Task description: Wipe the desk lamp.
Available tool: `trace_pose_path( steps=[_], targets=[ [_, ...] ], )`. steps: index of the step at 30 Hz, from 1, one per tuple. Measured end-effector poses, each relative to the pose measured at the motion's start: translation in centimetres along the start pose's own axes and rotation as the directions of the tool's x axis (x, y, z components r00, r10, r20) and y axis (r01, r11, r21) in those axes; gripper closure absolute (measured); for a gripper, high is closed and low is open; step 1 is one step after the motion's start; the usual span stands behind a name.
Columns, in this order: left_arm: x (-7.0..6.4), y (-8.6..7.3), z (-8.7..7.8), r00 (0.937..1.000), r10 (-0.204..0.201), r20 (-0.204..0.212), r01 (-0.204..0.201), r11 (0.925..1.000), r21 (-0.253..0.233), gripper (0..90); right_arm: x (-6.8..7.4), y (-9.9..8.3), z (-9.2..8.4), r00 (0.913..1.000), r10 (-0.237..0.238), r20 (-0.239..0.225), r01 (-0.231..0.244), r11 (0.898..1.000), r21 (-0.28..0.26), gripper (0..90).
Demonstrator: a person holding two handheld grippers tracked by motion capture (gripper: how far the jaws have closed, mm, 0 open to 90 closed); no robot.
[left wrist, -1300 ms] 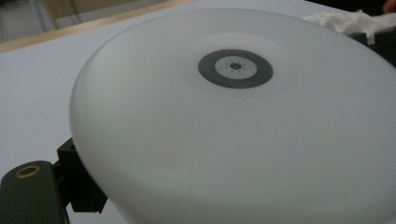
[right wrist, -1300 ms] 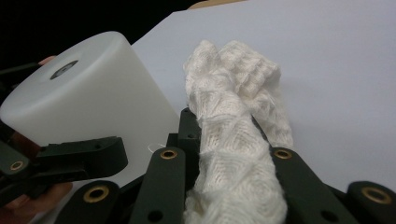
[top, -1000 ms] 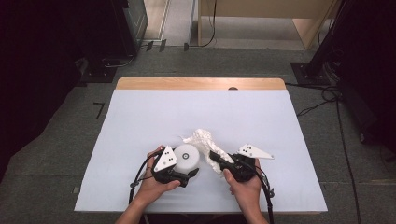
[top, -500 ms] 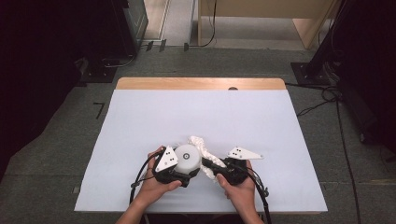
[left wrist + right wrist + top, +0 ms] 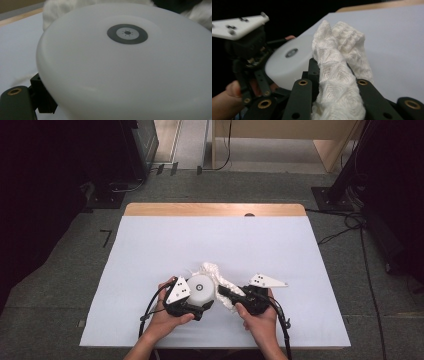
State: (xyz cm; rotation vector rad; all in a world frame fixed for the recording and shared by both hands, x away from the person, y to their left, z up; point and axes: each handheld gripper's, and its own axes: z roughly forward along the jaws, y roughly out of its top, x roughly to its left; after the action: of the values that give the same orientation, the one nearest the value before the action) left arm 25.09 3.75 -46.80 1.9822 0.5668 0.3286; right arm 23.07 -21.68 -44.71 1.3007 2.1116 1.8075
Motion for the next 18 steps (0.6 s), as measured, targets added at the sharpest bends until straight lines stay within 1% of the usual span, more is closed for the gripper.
trace_pose_path(
  steps=[1,3,5,8,10,12,15,18],
  targets=[
    [0.0,0.0,0.0,1.0,0.0,0.0,0.0,1.0,0.0,8.4,0.2,0.4,-0.4,0.9998,-0.017,-0.007,0.017,1.0,-0.01,77.1],
    [0.0,0.0,0.0,1.0,0.0,0.001,0.0,1.0,-0.001,8.4,0.2,0.7,-0.7,0.9992,-0.036,-0.015,0.036,0.999,-0.016,77.1],
    [0.0,0.0,0.0,1.0,-0.001,0.003,0.001,1.0,0.0,8.4,-0.2,0.4,-0.5,0.9994,-0.027,-0.02,0.027,1.0,-0.005,77.0],
    [0.0,0.0,0.0,1.0,-0.002,0.002,0.002,1.0,0.002,8.4,-0.6,-0.6,0.4,0.9998,-0.019,-0.008,0.019,0.999,0.04,77.1],
    [0.0,0.0,0.0,1.0,-0.004,0.001,0.004,1.0,0.0,8.3,-0.7,-1.5,1.3,0.9993,-0.036,0.013,0.034,0.997,0.076,77.0],
    [0.0,0.0,0.1,1.0,-0.004,0.0,0.004,1.0,0.0,8.3,-1.0,-2.1,1.9,0.9988,-0.033,0.036,0.029,0.994,0.106,77.0],
    [0.0,0.0,0.1,1.0,-0.005,-0.001,0.005,1.0,-0.001,8.3,-1.4,-2.9,2.4,0.9984,-0.011,0.055,0.004,0.991,0.133,77.0],
    [0.0,0.0,0.1,1.0,-0.005,-0.002,0.005,1.0,0.002,8.3,-1.2,-2.8,2.4,0.9973,-0.031,0.067,0.023,0.992,0.127,77.0]
  ],
)
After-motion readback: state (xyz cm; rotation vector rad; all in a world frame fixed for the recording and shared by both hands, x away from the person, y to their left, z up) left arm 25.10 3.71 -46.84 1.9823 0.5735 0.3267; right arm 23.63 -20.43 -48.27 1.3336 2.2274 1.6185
